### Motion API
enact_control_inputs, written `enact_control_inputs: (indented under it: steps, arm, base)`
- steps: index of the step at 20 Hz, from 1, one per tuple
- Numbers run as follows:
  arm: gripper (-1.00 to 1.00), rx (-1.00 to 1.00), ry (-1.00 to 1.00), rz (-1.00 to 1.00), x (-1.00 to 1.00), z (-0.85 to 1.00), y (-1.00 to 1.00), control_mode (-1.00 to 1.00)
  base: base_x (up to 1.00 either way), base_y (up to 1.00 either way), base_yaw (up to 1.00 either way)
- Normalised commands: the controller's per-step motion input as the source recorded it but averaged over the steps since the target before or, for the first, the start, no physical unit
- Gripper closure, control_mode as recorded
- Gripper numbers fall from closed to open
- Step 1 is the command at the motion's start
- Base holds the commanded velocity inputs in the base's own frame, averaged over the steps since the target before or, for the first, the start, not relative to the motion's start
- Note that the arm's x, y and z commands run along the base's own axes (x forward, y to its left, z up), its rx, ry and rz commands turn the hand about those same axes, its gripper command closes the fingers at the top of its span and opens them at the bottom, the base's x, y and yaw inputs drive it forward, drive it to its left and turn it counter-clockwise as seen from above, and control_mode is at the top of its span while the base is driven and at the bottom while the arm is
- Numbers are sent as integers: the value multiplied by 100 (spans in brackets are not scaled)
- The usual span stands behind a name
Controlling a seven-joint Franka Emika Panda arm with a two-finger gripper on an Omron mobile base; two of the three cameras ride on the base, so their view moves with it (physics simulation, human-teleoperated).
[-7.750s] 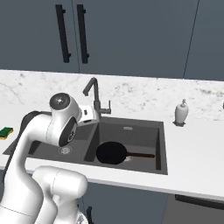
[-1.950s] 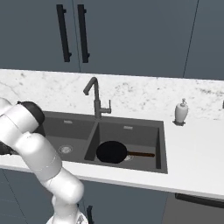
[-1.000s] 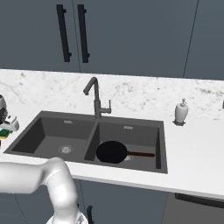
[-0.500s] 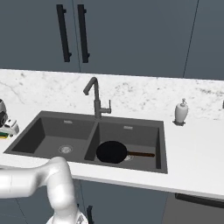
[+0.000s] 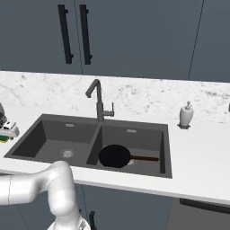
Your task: Pick the pan and sponge and place them into the sink. Then turn on the water.
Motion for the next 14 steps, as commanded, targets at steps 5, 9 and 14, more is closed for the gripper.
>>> enact_control_inputs:
  steps: [5,9,14]
  arm:
    - [100,-1,-1,0,-40,-23,-58,-100]
    - [100,0,-7,0,-41,-1,-92,-100]
    - [100,0,-11,0,-32,23,-81,-100]
  base:
    - [0,0,0]
    - [0,0,0]
    - [0,0,0]
